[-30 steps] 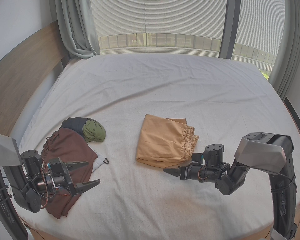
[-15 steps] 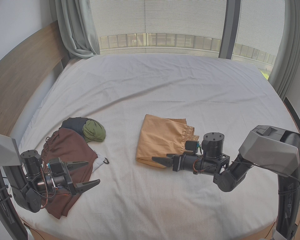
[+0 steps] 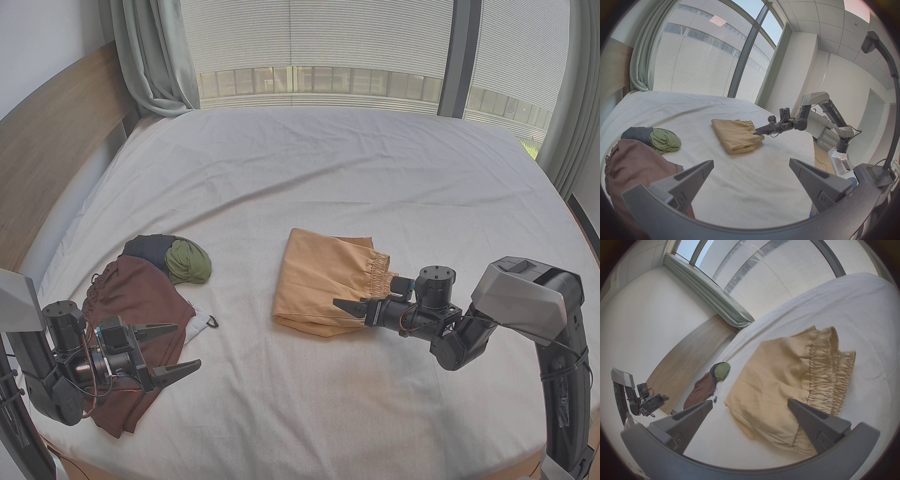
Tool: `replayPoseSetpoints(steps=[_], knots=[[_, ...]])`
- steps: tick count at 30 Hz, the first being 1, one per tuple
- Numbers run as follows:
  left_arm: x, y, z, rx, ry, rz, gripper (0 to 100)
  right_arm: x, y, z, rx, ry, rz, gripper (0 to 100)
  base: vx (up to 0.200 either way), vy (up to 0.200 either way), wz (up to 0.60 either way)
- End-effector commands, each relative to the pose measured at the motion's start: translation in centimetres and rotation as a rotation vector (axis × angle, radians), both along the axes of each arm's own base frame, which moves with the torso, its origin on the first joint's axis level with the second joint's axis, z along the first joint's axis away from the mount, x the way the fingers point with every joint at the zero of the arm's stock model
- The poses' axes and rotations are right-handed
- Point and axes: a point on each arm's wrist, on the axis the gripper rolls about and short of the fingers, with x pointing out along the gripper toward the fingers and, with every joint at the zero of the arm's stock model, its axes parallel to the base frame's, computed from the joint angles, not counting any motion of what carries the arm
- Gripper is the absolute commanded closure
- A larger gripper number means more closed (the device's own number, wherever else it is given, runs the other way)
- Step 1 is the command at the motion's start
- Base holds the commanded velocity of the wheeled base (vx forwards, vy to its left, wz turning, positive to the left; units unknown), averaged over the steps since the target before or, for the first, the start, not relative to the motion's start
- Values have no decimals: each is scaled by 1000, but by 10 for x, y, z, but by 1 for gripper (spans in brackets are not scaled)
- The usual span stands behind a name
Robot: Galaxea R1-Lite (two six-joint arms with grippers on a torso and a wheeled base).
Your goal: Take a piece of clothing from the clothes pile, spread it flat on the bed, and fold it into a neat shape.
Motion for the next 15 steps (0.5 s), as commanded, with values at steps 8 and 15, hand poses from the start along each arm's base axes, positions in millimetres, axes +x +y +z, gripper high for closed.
replayPoseSetpoints(steps=[8,15], knots=[[1,-1,1,-2,-6,-5,0,-3,-4,-6,-3,-7,-27,0,0,0,0],[-4,-20,7,-2,-22,-77,0,-35,-14,81,32,-126,-41,0,0,0,0]])
